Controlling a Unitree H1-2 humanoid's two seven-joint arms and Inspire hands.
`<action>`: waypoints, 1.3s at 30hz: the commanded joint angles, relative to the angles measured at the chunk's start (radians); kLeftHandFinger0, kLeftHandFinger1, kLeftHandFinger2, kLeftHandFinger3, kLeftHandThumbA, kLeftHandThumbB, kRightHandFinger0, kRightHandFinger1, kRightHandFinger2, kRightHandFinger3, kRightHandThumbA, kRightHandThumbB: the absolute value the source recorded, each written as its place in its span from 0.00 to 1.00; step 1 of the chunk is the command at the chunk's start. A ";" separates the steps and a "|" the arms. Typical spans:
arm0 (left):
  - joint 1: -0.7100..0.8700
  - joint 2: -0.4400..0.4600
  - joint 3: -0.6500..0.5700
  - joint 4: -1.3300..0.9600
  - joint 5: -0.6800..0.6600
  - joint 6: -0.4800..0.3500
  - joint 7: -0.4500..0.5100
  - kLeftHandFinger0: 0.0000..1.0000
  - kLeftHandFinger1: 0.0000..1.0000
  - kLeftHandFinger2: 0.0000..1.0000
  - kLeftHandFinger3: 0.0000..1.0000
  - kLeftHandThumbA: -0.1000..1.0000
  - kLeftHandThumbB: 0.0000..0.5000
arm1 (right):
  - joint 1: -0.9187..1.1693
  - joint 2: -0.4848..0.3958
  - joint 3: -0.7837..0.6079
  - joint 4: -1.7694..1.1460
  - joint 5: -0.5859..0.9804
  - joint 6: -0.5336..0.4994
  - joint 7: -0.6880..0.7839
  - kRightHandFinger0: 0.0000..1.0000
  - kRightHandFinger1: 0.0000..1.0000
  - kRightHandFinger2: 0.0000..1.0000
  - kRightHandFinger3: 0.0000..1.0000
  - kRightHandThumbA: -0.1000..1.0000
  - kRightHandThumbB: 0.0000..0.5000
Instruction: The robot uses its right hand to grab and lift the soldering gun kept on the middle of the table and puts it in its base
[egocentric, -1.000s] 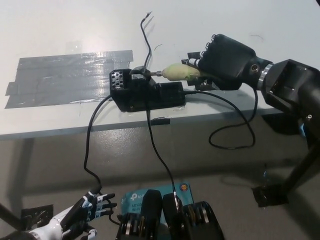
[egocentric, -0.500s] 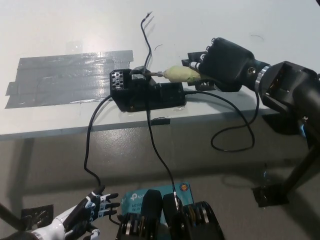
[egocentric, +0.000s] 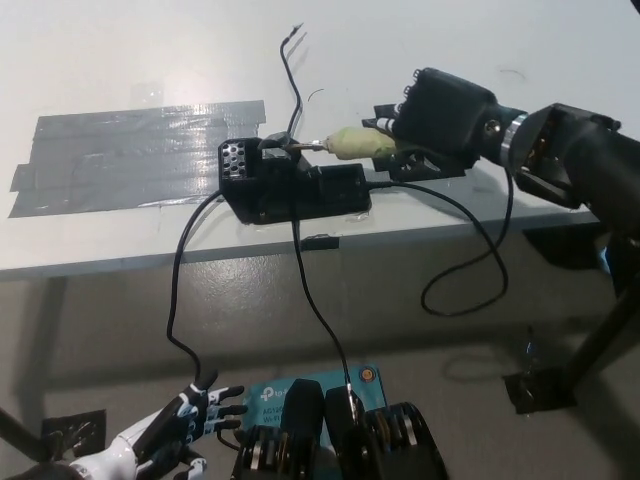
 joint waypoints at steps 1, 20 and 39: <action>-0.009 0.005 -0.003 -0.032 0.005 -0.005 -0.008 1.00 1.00 1.00 1.00 1.00 0.71 | -0.094 0.012 0.045 0.041 0.052 -0.036 -0.102 0.00 0.00 0.37 0.37 0.05 0.42; -0.029 -0.004 -0.029 -0.037 0.017 0.018 0.000 1.00 1.00 1.00 1.00 1.00 0.72 | -0.061 0.008 0.080 -0.015 0.011 -0.036 -0.145 0.00 0.00 0.43 0.37 0.19 0.32; -0.049 0.004 -0.061 -0.052 0.028 0.018 -0.007 1.00 1.00 1.00 1.00 1.00 0.71 | -0.146 0.056 0.091 0.054 -0.015 -0.036 -0.106 0.00 0.00 0.44 0.41 0.17 0.38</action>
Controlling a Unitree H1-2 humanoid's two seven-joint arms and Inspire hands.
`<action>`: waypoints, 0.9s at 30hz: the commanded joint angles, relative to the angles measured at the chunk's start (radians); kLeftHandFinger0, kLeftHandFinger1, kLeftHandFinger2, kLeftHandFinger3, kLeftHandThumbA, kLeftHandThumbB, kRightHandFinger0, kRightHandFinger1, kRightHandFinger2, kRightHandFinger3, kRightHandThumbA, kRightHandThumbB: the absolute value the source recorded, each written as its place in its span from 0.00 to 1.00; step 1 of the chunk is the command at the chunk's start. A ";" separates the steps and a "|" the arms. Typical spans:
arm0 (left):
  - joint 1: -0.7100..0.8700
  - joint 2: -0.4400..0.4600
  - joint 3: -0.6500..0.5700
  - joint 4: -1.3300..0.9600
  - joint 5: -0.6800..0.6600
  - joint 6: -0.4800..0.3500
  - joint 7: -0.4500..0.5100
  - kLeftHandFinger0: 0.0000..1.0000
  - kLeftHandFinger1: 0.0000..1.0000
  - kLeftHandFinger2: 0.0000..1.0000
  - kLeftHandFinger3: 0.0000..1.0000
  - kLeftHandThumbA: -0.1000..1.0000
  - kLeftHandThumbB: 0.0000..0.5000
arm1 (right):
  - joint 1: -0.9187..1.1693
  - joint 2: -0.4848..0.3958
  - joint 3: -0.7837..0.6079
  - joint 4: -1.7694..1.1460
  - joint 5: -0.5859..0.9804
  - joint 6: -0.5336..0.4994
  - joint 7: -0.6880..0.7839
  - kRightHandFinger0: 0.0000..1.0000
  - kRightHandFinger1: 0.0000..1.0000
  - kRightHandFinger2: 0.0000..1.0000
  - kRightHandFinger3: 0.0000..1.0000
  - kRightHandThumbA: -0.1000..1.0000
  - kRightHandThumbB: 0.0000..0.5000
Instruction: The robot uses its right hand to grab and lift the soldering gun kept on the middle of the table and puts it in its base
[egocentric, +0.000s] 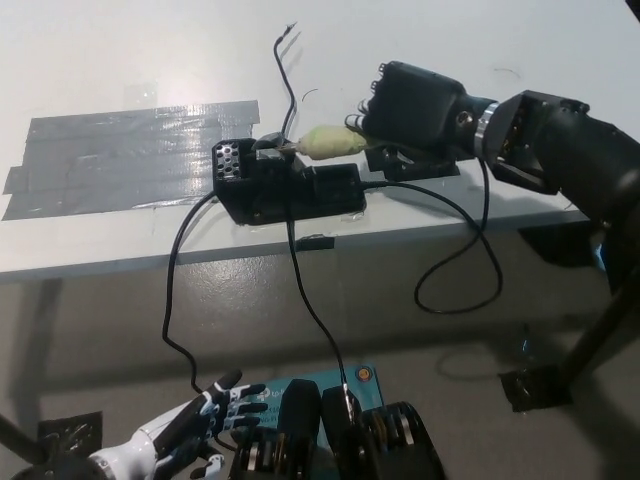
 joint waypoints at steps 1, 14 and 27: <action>-0.022 0.009 -0.005 -0.033 0.004 0.013 -0.009 1.00 1.00 1.00 1.00 1.00 0.70 | -0.090 0.014 0.007 -0.006 0.010 -0.022 0.014 0.00 0.00 0.44 0.38 0.16 0.40; -0.035 0.006 -0.029 -0.038 0.022 0.013 0.005 1.00 1.00 1.00 1.00 1.00 0.70 | -0.124 0.035 0.082 0.020 0.022 -0.022 0.035 0.00 0.01 0.45 0.38 0.13 0.43; -0.033 -0.013 -0.039 -0.033 0.010 0.013 0.009 1.00 1.00 1.00 1.00 1.00 0.63 | -0.169 0.129 0.052 0.080 0.030 -0.022 0.025 0.00 0.07 0.53 0.39 0.13 0.36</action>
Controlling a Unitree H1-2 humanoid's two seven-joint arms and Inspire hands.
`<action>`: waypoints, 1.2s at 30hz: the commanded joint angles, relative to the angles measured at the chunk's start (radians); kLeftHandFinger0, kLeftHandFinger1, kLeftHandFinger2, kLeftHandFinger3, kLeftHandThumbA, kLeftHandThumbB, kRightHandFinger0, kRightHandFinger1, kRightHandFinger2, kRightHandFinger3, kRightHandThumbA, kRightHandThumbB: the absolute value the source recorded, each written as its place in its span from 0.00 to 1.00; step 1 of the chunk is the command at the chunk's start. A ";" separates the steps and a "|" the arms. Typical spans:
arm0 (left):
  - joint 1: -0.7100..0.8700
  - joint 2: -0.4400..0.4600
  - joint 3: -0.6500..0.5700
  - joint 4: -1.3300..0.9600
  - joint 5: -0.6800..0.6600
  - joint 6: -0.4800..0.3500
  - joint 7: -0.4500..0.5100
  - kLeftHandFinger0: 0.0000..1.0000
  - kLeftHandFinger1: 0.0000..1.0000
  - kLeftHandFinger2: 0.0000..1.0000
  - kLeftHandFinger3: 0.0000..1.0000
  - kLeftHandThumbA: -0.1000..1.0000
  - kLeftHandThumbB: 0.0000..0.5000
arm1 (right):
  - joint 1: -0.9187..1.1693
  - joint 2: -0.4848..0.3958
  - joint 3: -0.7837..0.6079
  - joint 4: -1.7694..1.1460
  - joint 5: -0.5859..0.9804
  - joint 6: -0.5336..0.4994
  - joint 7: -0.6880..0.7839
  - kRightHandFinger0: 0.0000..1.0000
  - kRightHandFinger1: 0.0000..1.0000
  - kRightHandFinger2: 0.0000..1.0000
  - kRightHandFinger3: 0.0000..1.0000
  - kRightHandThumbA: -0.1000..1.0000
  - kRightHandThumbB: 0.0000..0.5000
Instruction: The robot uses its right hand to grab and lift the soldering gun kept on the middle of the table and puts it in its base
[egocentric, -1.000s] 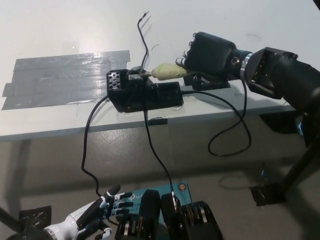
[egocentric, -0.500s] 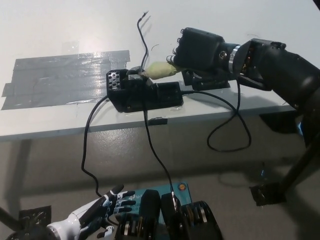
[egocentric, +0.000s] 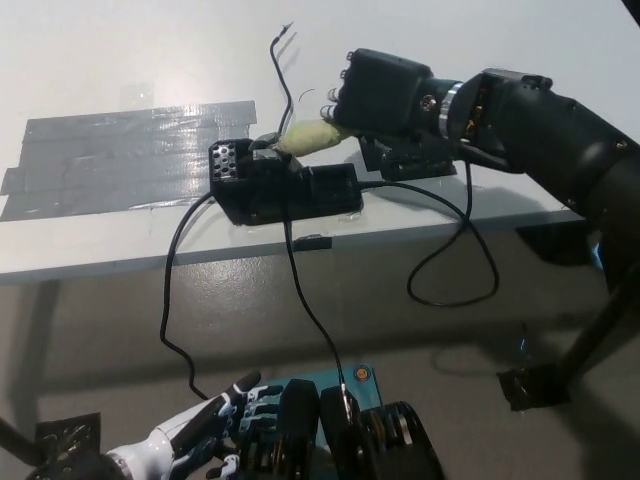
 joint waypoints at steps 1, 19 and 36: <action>-0.021 0.002 -0.003 -0.025 -0.005 0.013 0.008 1.00 1.00 1.00 1.00 1.00 0.63 | -0.082 0.051 -0.026 -0.011 0.029 -0.021 -0.015 0.00 0.06 0.51 0.36 0.11 0.37; -0.019 -0.012 -0.022 -0.028 0.031 0.013 0.006 1.00 1.00 1.00 1.00 1.00 0.62 | -0.057 0.159 -0.078 -0.041 0.020 0.005 0.063 0.00 0.06 0.45 0.28 0.03 0.25; -0.015 -0.005 -0.013 -0.025 0.035 0.013 0.000 1.00 1.00 1.00 1.00 1.00 0.65 | 0.029 0.234 -0.266 -0.230 0.087 0.485 0.951 1.00 1.00 1.00 1.00 0.66 1.00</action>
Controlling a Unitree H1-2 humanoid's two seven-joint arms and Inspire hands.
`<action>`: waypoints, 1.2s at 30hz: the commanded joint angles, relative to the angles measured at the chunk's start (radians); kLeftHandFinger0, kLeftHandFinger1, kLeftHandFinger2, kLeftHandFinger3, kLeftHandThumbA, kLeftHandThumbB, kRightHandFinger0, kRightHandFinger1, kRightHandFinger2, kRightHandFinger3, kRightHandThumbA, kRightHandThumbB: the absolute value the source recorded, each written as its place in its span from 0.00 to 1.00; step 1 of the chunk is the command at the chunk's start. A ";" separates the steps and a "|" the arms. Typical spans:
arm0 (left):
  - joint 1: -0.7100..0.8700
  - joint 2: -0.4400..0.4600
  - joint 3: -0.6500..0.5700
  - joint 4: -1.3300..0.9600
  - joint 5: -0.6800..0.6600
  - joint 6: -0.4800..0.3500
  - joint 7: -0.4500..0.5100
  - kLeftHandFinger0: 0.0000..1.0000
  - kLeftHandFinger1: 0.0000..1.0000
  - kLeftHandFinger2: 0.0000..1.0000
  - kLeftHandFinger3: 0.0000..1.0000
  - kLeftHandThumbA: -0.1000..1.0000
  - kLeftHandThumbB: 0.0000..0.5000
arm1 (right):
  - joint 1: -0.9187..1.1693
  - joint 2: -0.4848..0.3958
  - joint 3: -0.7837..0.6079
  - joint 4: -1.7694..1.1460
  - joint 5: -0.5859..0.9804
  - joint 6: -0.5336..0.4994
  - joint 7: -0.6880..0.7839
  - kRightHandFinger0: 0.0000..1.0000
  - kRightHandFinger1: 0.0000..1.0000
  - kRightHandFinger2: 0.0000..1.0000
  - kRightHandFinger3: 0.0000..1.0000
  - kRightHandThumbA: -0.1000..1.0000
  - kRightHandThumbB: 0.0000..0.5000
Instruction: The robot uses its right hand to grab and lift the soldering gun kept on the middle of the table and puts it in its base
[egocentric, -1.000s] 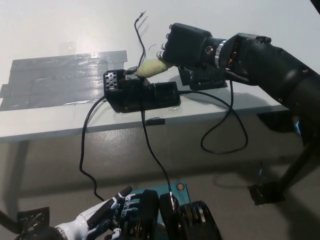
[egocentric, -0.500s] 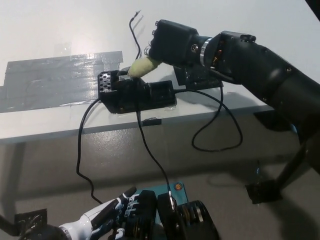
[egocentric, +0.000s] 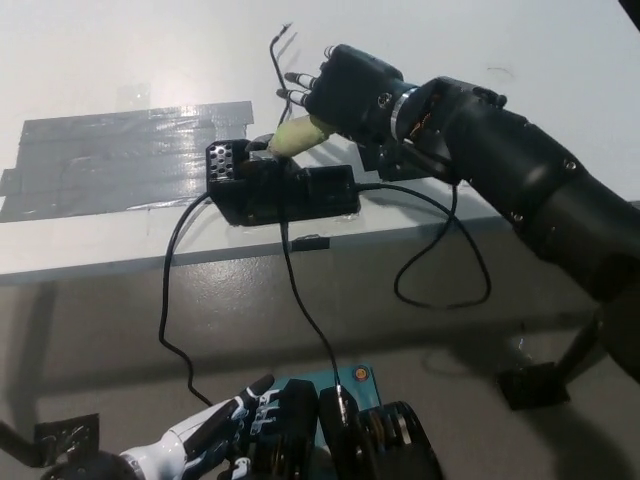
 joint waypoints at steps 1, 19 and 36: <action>-0.010 0.015 0.005 -0.031 0.011 0.014 0.000 1.00 1.00 1.00 1.00 1.00 0.65 | -0.023 0.124 -0.052 -0.190 0.066 0.346 0.667 1.00 1.00 1.00 1.00 0.69 1.00; 0.006 0.035 0.018 -0.017 0.008 0.014 -0.004 1.00 1.00 1.00 1.00 1.00 0.64 | -0.074 0.116 -0.097 -0.323 0.170 0.389 0.949 1.00 1.00 1.00 1.00 0.81 1.00; 0.064 0.051 0.050 0.004 0.007 -0.011 0.002 1.00 1.00 1.00 1.00 1.00 0.77 | -0.057 0.059 -0.286 -0.580 0.321 0.556 1.077 1.00 1.00 1.00 1.00 0.69 1.00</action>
